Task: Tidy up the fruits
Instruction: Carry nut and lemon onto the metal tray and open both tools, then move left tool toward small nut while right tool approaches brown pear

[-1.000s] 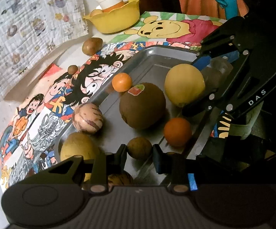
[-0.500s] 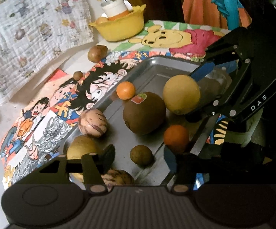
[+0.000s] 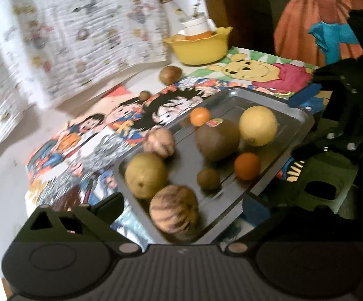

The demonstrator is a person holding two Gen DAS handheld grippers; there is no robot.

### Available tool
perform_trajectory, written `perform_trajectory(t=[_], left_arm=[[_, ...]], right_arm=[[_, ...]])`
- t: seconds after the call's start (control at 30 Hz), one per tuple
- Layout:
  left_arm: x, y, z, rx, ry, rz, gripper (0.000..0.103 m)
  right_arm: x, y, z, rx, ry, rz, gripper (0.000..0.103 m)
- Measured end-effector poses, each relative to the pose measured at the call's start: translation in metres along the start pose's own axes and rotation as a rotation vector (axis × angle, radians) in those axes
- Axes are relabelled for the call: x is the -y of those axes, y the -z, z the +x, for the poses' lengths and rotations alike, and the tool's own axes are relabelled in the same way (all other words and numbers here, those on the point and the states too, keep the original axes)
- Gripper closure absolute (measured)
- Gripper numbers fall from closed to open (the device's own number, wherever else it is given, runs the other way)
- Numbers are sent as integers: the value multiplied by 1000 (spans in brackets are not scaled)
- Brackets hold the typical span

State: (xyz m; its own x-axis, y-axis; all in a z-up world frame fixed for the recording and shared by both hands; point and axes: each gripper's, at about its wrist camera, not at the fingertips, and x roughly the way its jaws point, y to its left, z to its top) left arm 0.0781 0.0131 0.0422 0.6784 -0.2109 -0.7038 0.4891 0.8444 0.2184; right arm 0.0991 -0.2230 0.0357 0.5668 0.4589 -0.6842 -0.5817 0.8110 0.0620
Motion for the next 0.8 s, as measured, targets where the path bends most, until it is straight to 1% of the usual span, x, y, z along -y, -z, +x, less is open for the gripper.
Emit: perform_trajectory(t=[0.13,0.37,0.57,0.67,0.8], left_arm=[[-14,11,-2,-23,-23,-69,0],[-48,19,-3,-64,-80,-187,0],[-77,13,-6,-58,-141,-232,0],[-89,5,-2,-54,-170,-228,0],[-101,-9,9,-55,-196,-225,0]], right_arm=[[-3,3,1,-39,58,-6,1],[7,2,3,-74,143,45,1],[16,-5,3,-70,153,87,1],[20,-10,6,-70,172,83,1],[31,-18,11,-61,170,92,1]])
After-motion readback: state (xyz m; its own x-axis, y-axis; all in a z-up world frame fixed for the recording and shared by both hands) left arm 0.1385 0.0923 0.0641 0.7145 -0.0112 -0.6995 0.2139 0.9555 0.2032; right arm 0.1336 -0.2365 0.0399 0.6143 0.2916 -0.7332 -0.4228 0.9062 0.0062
